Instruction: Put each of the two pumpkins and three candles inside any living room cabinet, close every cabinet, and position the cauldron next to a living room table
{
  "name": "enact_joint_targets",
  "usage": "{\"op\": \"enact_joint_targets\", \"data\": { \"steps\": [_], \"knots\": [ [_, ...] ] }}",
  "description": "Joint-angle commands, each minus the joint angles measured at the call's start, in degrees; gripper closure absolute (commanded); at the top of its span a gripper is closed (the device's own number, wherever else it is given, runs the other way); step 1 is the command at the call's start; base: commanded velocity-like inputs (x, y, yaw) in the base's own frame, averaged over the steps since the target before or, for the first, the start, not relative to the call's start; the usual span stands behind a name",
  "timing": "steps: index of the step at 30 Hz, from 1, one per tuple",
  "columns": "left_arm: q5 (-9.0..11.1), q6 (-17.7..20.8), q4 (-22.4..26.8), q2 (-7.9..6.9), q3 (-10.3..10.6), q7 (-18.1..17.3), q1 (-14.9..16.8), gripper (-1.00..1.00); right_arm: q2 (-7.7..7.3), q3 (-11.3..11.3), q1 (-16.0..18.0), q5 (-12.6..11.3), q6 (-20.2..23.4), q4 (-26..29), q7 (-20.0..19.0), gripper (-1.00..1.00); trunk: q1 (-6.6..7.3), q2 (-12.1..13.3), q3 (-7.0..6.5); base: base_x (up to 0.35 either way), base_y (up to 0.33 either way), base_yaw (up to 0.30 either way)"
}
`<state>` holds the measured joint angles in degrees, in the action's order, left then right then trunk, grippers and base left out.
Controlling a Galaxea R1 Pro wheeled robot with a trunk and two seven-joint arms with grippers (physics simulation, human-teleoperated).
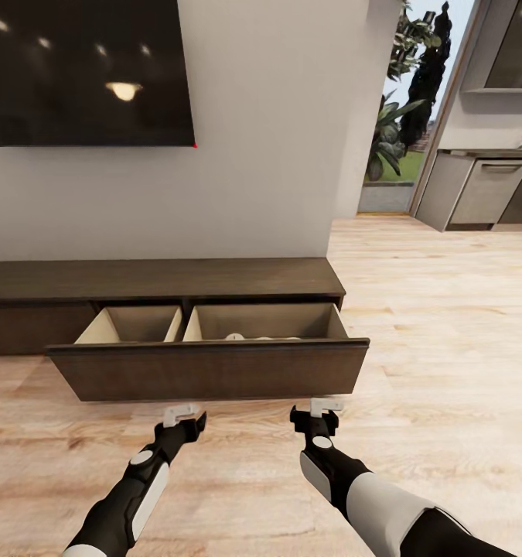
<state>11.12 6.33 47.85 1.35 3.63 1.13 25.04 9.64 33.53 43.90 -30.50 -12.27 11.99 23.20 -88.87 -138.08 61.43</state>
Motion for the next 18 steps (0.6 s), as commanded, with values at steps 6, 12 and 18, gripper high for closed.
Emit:
{"op": "enact_joint_targets", "data": {
  "steps": [6,12,18],
  "knots": [
    [0.5,-1.8,0.1,-0.08,0.1,0.0,0.0,-1.00,0.03,0.5,0.0,-0.6,-0.3,0.0,0.1,-1.00,0.01,0.0,0.05,0.045,0.000,0.000],
    [0.4,-1.8,0.0,0.01,0.2,0.1,0.0,-1.00,0.10,0.5,0.0,-0.6,-0.3,0.0,0.1,-1.00,0.01,0.0,0.05,0.298,0.000,0.000],
    [0.4,-2.0,0.0,0.05,0.3,0.2,0.0,-1.00,0.12,0.5,0.0,-0.6,-0.3,0.0,0.1,-1.00,0.01,0.0,0.05,0.345,0.000,0.000]
  ]
}}
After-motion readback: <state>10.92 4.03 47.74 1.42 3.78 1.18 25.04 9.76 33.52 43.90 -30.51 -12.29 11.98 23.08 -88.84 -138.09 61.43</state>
